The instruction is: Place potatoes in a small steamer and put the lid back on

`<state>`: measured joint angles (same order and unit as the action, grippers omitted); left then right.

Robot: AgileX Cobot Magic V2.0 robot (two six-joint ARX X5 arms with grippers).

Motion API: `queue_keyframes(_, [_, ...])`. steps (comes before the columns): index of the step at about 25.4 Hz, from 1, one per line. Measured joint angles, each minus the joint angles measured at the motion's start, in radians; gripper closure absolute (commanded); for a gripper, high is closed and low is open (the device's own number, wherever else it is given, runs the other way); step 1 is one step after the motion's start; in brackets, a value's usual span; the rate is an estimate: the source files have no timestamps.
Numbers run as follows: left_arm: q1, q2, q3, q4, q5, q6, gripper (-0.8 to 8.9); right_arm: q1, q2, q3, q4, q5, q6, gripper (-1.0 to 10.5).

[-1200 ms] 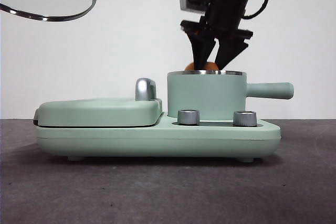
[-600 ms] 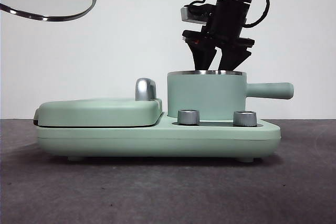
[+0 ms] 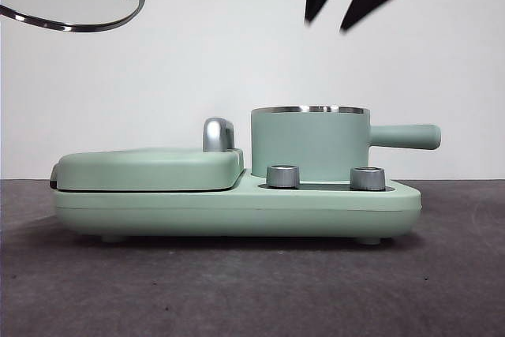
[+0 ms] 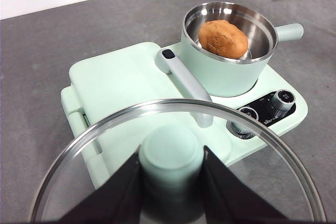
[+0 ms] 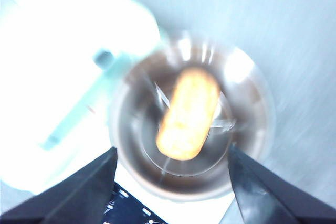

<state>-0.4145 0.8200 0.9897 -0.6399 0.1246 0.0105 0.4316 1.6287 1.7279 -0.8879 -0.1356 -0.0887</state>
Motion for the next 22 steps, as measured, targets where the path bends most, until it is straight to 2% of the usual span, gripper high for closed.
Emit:
queue_keyframes(4, [0.0, 0.0, 0.0, 0.005, 0.0, 0.0, 7.99, 0.0, -0.217, -0.2, 0.071, 0.0, 0.018, 6.2])
queue_keyframes(13, [-0.003, 0.023, 0.0, 0.178, 0.003, 0.0, 7.99, 0.01, -0.597, -0.613, 0.217, -0.001, 0.079, 6.2])
queue_keyframes(22, [-0.065, 0.194, 0.0, 0.381, 0.012, 0.0, 7.99, 0.039, -0.856, -0.813, 0.234, 0.002, 0.106, 6.2])
